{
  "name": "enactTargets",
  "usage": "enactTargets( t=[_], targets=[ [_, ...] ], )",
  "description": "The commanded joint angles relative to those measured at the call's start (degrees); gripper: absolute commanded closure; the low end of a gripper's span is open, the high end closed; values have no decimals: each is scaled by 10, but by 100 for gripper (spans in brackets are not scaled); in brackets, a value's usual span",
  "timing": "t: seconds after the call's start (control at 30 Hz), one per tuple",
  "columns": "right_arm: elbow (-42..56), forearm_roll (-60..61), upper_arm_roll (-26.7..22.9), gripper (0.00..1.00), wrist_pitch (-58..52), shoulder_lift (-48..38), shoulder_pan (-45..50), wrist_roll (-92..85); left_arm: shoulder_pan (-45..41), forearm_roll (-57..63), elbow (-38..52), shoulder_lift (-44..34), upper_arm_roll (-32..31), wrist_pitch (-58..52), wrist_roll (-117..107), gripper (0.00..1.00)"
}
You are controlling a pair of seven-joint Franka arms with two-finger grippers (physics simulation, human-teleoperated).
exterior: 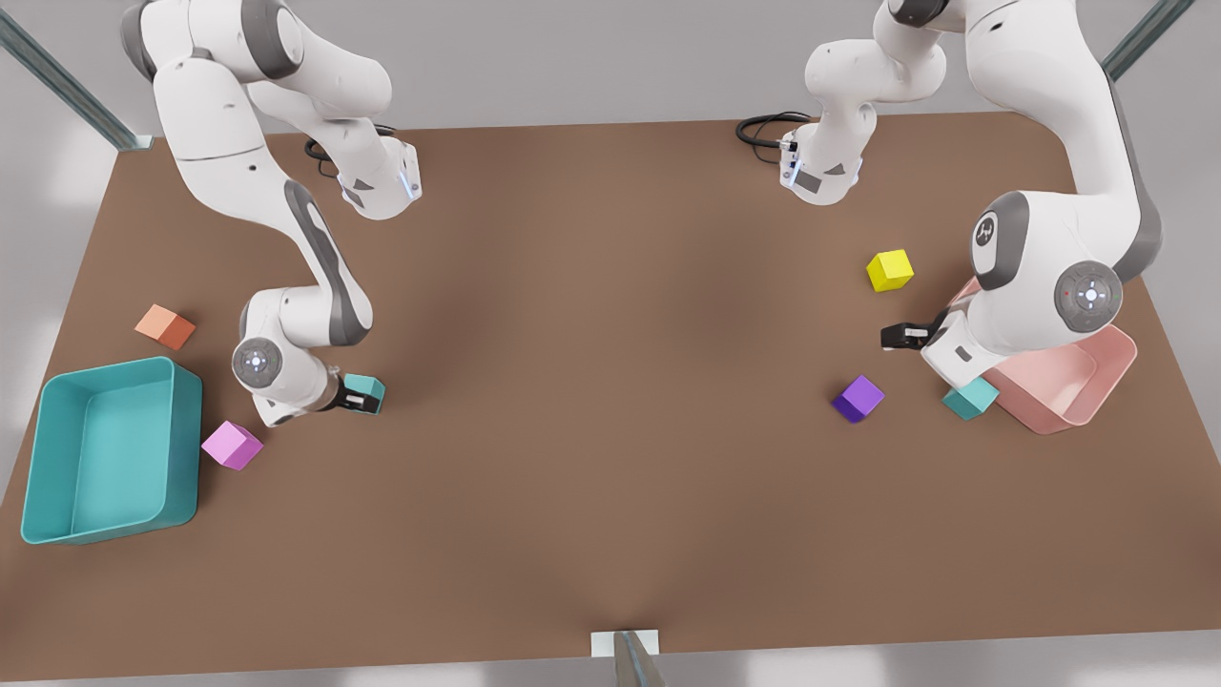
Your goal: Stack the two blue cubes on top of each other
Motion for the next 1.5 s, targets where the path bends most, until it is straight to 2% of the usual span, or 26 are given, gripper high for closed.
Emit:
enactTargets(
  t=[0.0, 0.63, 0.77, 0.83, 0.9, 1.0, 1.13, 1.23, 1.33, 1.47],
  targets=[
    [-8, 3, 0, 2, 17, 3, -1, 32, 0, 0, 0, 0, 0, -2, 0, 0],
    [-11, -4, 2, 2, 29, 47, -5, 0, 0, 1, 0, 2, 0, -2, 0, 0],
    [-5, -4, 4, 20, 28, 51, -4, -8, 0, 1, 1, 2, 0, -2, 0, 0],
    [1, -4, 4, 25, 23, 51, -4, -10, 0, 1, 1, 2, 0, -2, 0, 0],
    [7, -5, 6, 37, 21, 51, -4, -10, 0, 2, 1, 2, 0, -2, 0, 0],
    [31, -1, 17, 38, -14, 44, -3, -9, 0, 3, 1, 2, 0, -2, -1, 0],
    [83, 5, 105, 38, -48, 49, 0, 78, 0, 3, 1, 2, 0, -2, -3, 0],
    [127, 5, 116, 38, -48, 68, 88, 221, 1, 3, 1, 2, 0, -3, -2, 0],
    [227, 5, 116, 38, -48, 128, 194, 356, 5, 3, 2, 0, 1, -10, 0, 0],
    [362, -1, 113, 38, -48, 227, 279, 456, 14, 5, 5, 0, 1, -9, 4, 0]
  ],
)
